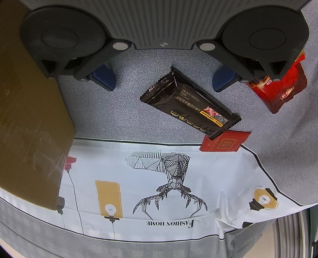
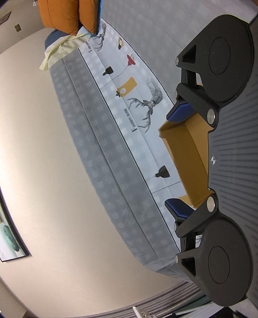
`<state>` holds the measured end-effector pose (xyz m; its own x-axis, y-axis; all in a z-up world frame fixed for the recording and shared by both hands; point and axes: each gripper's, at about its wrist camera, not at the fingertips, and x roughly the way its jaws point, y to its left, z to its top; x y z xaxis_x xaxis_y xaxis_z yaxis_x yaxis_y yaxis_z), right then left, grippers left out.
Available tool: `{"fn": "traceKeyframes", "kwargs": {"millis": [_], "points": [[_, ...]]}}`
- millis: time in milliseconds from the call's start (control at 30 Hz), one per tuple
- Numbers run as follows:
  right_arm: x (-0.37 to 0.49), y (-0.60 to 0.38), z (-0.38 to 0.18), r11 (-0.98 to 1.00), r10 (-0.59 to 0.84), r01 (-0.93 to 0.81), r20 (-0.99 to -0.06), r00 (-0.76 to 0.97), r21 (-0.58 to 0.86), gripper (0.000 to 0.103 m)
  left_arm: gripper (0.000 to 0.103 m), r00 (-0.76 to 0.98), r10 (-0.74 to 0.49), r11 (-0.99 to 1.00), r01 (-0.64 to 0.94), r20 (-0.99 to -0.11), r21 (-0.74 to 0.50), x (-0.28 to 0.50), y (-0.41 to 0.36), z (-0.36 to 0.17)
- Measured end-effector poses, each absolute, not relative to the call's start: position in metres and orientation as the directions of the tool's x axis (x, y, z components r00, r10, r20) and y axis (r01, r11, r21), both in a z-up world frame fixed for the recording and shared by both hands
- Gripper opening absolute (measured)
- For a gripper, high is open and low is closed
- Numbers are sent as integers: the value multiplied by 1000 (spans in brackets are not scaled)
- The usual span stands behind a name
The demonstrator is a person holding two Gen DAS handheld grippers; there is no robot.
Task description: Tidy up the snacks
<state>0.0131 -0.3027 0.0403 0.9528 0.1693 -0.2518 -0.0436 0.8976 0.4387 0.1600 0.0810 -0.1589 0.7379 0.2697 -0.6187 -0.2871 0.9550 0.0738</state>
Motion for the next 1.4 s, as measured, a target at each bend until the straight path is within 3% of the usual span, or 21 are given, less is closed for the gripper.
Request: {"fn": "traceKeyframes", "kwargs": {"millis": [233,533,1400], "points": [[16,-311,41,876,155,-15,-253,955,481,86,103,738,269,955,-287,-619,73,160,81,-159],[9,-300,47,909,164,-52,-241,956,414,86,103,738,268,955,-286,-620,72,160,81,-159],[0,-304,52,901,170,-61,-220,961,430,88,103,737,267,956,-286,-621,71,160,80,-159]]}}
